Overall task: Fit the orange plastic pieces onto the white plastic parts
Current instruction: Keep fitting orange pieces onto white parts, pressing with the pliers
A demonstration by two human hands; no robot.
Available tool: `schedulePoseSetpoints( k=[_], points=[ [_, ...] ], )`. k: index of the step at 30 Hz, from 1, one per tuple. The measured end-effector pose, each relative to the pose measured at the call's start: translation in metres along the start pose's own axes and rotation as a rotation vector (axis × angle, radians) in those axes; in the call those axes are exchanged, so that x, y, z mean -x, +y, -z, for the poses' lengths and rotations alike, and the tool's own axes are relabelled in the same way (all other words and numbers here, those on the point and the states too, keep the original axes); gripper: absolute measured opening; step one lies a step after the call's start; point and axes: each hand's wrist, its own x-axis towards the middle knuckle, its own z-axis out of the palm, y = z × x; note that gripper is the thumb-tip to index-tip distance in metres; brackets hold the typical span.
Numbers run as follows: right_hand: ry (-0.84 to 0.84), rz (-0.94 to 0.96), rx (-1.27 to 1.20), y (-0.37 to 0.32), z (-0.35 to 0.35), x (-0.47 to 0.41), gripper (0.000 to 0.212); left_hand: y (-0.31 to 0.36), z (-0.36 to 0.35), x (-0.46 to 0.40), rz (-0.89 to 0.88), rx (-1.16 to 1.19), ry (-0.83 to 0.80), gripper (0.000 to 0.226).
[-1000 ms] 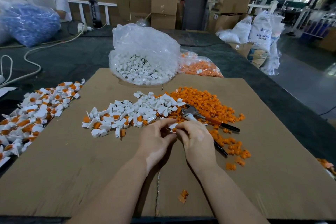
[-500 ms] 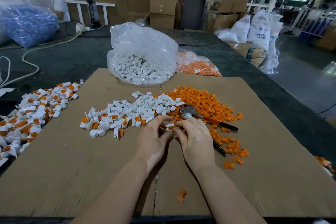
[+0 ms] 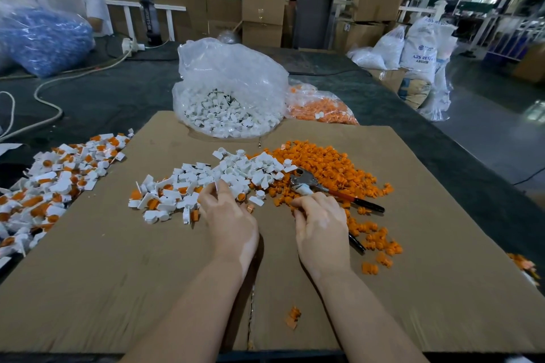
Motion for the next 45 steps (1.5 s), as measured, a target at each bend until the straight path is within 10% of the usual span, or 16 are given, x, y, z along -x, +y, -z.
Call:
schedulePoseSetpoints(
  k=[45],
  points=[
    [-0.049, 0.056, 0.301, -0.005, -0.009, -0.004, 0.034, -0.007, 0.002, -0.032, -0.425, -0.341, -0.024, 0.042]
  ],
)
